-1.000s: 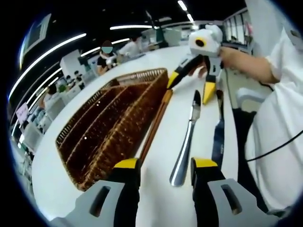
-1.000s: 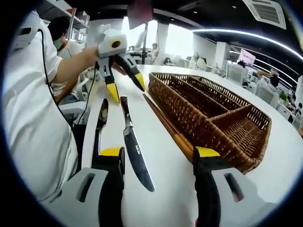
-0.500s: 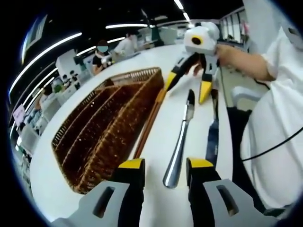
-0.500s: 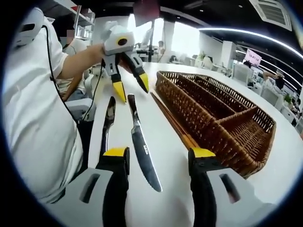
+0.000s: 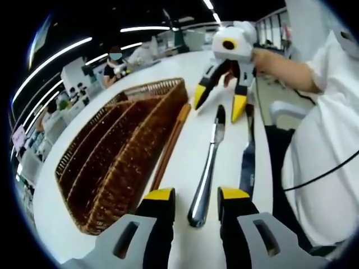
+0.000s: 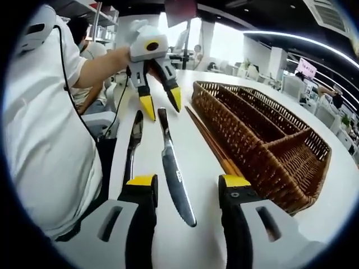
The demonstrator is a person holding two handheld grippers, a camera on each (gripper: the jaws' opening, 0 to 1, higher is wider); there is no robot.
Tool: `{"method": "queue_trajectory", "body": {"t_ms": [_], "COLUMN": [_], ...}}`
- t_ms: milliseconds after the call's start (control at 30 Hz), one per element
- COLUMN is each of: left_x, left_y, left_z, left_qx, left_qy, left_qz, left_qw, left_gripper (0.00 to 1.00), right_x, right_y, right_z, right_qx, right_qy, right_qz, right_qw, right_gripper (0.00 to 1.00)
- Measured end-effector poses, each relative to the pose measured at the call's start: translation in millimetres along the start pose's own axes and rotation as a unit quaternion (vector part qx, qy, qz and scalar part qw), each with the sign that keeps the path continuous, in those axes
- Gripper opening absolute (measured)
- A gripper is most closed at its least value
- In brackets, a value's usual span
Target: Arrange the knives, forks, and spoons in their matching storage slots by inserting each utensil handle-first until every utensil is classified and aligned in the correct compartment
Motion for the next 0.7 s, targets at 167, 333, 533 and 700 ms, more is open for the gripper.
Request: {"method": "queue_trajectory", "body": {"t_ms": [167,333,533,700], "left_x": [-0.2,-1.0,-1.5,-1.6], "left_y": [-0.3,-0.9,-1.2,-0.9], "left_z": [0.3,-0.4,0.1,0.3], "left_qx": [0.002,0.002,0.005,0.007], "left_qy": [0.001,0.000,-0.001,0.000], "left_qz": [0.002,0.003,0.004,0.005], "left_qw": [1.0000,1.0000,1.0000,1.0000], "left_gripper": [0.27,0.27,0.27,0.26], "right_x": [-0.1,-0.4,-1.7,-2.8], "right_y": [0.0,-0.2,1.4,3.5], "right_z": [-0.2,-1.1,-0.6,-1.2], "right_qx": [-0.002,-0.001,-0.002,-0.008], "right_qy": [0.003,0.007,0.016,0.019], "right_qz": [-0.004,-0.008,-0.021,-0.032], "right_qw": [1.0000,0.9999,0.9996,0.9993], "right_gripper": [0.40,0.37,0.33,0.29]}}
Point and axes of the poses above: the point that each gripper's makers call its tool centre point, and the gripper's own axes: x roughly backward along the fingers, y roughly to its left, z roughly out of its underside, the point moved 8 cm from there along x, roughly backward along the fingers, and after that the axes turned 11 degrees about -y, right-handed, at the moved point
